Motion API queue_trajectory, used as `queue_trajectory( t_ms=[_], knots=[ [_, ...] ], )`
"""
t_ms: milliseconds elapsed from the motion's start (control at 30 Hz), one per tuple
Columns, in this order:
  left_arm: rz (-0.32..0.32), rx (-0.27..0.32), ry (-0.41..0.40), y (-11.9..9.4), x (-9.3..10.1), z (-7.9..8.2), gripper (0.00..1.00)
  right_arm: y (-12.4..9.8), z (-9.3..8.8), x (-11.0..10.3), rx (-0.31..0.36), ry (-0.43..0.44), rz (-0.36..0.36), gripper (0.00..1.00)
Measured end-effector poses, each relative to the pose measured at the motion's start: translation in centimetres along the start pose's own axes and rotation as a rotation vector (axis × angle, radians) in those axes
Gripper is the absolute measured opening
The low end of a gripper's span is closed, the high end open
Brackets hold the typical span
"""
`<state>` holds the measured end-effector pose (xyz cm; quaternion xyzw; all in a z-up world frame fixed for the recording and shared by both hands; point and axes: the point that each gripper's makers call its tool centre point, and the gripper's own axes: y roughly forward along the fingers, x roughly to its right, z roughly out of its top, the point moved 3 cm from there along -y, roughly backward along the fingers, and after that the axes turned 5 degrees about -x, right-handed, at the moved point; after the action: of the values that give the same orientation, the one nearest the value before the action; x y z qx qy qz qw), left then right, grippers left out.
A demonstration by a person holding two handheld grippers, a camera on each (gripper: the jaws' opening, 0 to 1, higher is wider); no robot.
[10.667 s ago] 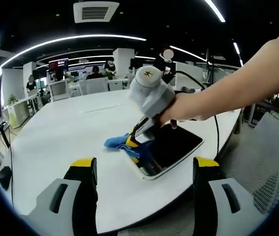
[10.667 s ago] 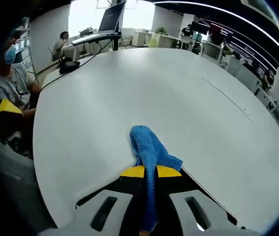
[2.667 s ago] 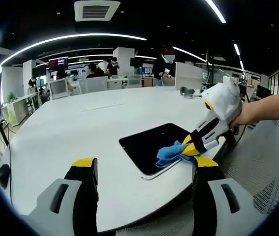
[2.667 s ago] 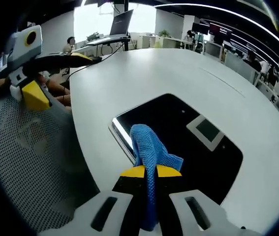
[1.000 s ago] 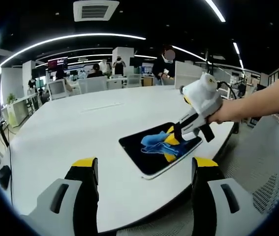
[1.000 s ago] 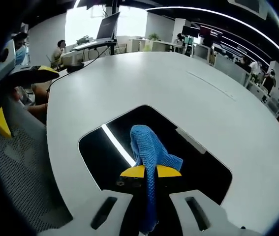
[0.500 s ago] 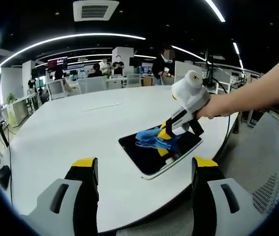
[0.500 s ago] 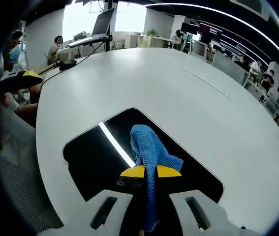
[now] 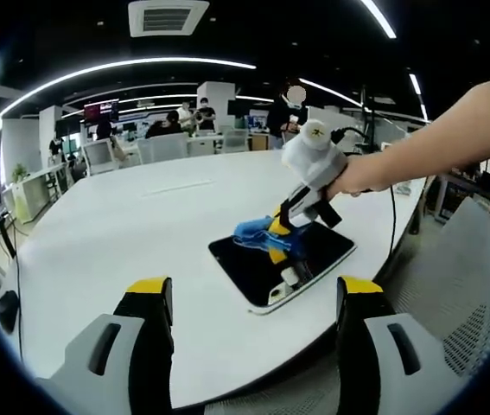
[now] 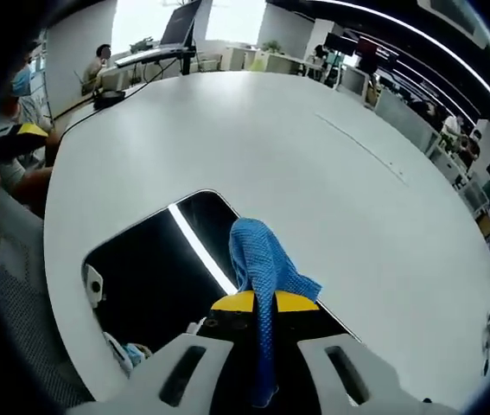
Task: Wipe the mirror surface with the cleaning cloth until all visible marks leave the cleaned area.
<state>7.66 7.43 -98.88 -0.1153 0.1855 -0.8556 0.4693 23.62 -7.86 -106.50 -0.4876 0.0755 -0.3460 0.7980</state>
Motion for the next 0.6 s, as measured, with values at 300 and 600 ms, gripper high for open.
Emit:
queue_trajectory(
  t_ms=[300,600],
  knots=[
    [0.0,-0.006,0.001,0.08,-0.03,-0.06,0.75,0.39,0.33,0.76,-0.008,0.005,-0.002,0.0],
    [0.0,-0.009,0.001,0.15,0.0,-0.04,0.75,0.57,0.42,1.12,-0.013,0.013,-0.013,0.0]
  ],
)
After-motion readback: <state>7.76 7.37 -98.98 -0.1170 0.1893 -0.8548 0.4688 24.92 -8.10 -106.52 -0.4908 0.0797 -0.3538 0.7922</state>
